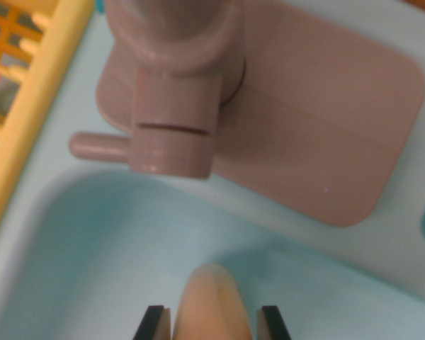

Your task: Pick detergent from the sink

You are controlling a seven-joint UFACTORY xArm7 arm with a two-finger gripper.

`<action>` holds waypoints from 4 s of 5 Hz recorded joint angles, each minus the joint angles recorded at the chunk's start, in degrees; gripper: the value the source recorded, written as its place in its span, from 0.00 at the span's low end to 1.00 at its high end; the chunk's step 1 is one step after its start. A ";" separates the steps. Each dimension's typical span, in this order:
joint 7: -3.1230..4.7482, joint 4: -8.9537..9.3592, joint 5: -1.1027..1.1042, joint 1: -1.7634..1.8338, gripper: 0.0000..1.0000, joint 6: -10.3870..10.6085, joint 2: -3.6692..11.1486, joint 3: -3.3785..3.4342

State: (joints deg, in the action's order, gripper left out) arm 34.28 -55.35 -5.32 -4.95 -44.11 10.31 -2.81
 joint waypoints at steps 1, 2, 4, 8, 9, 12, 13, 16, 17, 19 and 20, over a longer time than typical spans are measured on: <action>0.00 0.00 0.00 0.00 1.00 0.00 0.00 0.00; -0.11 -1.03 0.08 0.00 1.00 -1.45 -0.42 -0.01; -0.25 -2.27 0.18 0.00 1.00 -3.19 -0.93 -0.03; -0.59 -5.31 0.43 0.00 1.00 -7.46 -2.18 -0.08; -0.59 -5.31 0.43 0.00 1.00 -7.46 -2.18 -0.08; -0.97 -8.82 0.72 0.00 1.00 -12.41 -3.62 -0.13; -0.97 -8.82 0.72 0.00 1.00 -12.41 -3.62 -0.13; -1.39 -12.60 1.03 0.00 1.00 -17.73 -5.17 -0.18; -1.39 -12.60 1.03 0.00 1.00 -17.73 -5.17 -0.18; -1.60 -14.53 1.18 0.00 1.00 -20.44 -5.96 -0.21; -1.80 -16.36 1.33 0.00 1.00 -23.00 -6.70 -0.23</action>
State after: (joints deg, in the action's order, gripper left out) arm 32.48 -71.71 -3.99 -4.95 -67.11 3.60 -3.04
